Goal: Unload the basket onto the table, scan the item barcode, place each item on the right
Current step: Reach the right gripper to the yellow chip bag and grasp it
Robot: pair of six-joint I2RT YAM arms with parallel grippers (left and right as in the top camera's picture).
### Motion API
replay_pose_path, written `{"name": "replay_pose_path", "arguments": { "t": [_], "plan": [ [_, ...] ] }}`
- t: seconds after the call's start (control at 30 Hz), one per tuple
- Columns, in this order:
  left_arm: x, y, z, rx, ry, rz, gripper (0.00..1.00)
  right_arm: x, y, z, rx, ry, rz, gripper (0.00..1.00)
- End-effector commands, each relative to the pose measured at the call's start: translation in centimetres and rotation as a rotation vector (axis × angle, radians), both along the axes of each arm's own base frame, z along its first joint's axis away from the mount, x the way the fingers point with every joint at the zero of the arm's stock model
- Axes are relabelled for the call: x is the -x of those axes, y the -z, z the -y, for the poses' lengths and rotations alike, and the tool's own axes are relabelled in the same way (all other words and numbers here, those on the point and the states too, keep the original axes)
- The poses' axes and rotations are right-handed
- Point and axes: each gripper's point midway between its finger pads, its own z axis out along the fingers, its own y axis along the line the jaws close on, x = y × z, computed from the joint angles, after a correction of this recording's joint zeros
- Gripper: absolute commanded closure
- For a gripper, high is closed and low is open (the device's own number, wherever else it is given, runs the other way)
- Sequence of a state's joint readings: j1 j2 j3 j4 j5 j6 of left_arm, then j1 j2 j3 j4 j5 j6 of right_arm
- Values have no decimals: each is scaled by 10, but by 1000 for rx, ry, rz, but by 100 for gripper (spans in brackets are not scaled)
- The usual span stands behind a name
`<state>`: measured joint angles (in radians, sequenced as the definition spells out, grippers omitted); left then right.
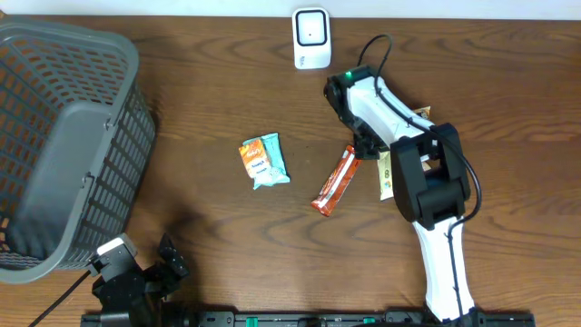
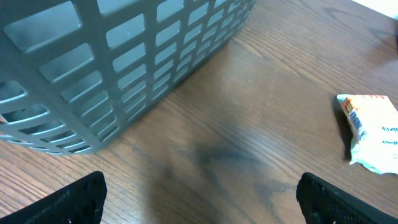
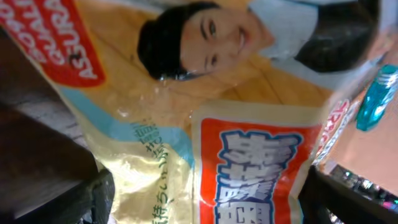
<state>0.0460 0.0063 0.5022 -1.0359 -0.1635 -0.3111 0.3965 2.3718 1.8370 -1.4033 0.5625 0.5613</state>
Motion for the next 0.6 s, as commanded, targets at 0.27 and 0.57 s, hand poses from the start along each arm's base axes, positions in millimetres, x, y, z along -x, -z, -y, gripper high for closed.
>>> {"name": "replay_pose_path", "arguments": {
  "t": [0.27,0.57],
  "plan": [
    [0,0,-1,-2,-9,1,2,53,74,3,-53,28,-167,7],
    [0,0,-1,-2,-9,1,2,65,83,-25,-242,19,-266,84]
  ]
}}
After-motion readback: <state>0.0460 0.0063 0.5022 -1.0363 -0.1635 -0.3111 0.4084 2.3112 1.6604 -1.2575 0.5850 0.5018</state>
